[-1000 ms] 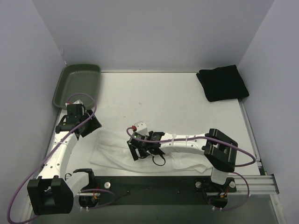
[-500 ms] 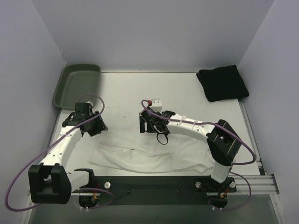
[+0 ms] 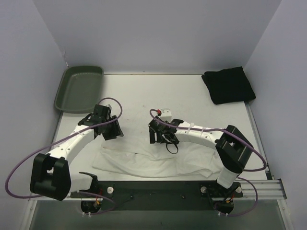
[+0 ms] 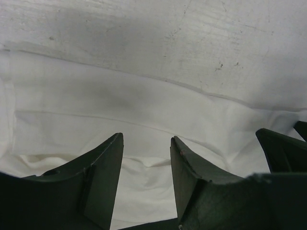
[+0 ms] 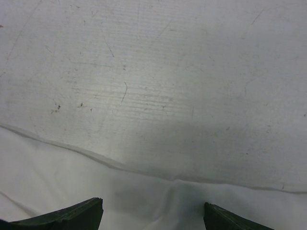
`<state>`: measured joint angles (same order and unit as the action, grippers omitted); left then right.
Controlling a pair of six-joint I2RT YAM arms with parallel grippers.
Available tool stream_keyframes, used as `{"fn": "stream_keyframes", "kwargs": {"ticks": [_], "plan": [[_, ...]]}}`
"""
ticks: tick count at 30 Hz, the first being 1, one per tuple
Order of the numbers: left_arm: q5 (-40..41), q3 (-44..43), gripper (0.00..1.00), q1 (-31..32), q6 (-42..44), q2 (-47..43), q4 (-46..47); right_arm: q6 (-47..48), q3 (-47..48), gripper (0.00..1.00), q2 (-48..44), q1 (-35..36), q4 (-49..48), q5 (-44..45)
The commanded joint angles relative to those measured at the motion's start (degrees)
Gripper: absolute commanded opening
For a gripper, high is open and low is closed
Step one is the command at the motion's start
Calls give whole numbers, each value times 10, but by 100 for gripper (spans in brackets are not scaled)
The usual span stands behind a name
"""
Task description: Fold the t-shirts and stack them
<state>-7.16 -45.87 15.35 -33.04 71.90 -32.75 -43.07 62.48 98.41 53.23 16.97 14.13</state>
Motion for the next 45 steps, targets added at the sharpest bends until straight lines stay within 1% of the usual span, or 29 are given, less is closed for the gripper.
{"fn": "stream_keyframes", "kwargs": {"ticks": [1, 7, 11, 13, 17, 25, 28, 33, 37, 42, 45], "plan": [[4, 11, 53, 5, -27, 36, 45, -19, -19, 86, -42, -1, 25, 10], [57, 2, 53, 10, -43, 68, 36, -25, -21, 85, -36, -1, 30, 10], [67, 4, 53, 14, -57, 98, 40, -29, -20, 85, -17, -3, 31, 8], [85, 5, 53, 20, -67, 109, 44, -33, -20, 85, -9, -6, 32, 8], [100, 5, 53, 22, -77, 140, 49, -36, -23, 85, 21, -17, 18, -9], [128, 3, 53, 20, -97, 165, 58, -29, -21, 86, 70, -38, -3, -24], [130, -12, 53, 16, -100, 186, 59, -17, -11, 86, 85, -53, -7, -27], [140, -65, 53, 9, -105, 231, 57, 9, 27, 86, 120, -74, -16, -38], [133, -100, 53, -15, -106, 270, 52, 39, 67, 86, 154, -97, -14, -62], [120, -121, 53, -51, -101, 272, 46, 54, 99, 86, 166, -108, -9, -75], [116, -138, 53, -52, -92, 245, 29, 62, 97, 86, 155, -106, -7, -76]]}}
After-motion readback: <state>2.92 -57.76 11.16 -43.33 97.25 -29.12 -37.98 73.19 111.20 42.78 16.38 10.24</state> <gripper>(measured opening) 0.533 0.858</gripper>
